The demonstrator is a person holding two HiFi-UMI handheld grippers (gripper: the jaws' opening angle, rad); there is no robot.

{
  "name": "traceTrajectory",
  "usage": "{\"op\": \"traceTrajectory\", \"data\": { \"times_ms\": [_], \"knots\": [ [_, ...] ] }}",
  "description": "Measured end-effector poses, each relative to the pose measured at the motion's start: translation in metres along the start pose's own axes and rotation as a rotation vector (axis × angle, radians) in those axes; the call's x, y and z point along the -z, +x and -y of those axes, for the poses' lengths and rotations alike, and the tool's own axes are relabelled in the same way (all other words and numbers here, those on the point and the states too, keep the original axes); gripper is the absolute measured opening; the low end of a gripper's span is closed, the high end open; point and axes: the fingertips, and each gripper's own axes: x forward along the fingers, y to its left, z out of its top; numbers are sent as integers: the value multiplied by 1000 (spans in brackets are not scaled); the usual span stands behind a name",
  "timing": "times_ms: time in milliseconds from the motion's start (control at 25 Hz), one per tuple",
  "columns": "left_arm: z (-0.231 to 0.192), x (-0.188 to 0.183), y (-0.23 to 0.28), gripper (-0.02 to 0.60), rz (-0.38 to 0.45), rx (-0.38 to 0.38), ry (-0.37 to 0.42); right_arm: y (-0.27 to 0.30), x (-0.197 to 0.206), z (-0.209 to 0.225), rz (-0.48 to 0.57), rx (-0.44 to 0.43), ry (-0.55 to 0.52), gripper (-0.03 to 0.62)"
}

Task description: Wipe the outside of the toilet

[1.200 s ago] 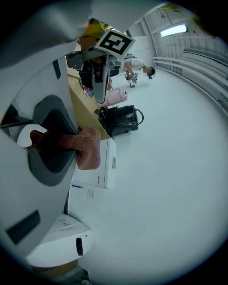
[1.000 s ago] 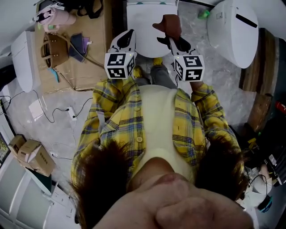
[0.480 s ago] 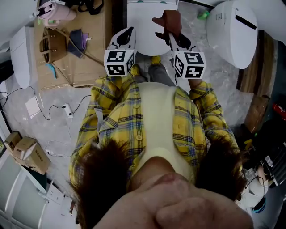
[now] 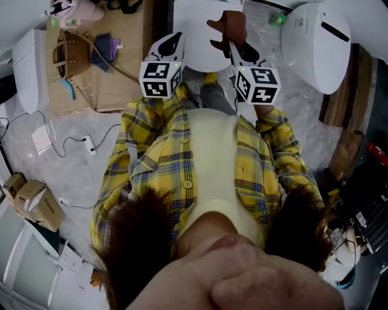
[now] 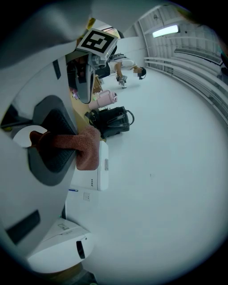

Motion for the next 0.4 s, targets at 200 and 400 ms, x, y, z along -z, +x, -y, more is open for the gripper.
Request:
{"op": "traceTrajectory", "data": {
  "times_ms": [200,400],
  "knots": [
    [0,-1,2,9,-2,8,-1,1,-4,-3,6,-7,1,83],
    [3,-8,5,9,9,21,22,1,-7,-2,15,-15,10,83]
  ]
}}
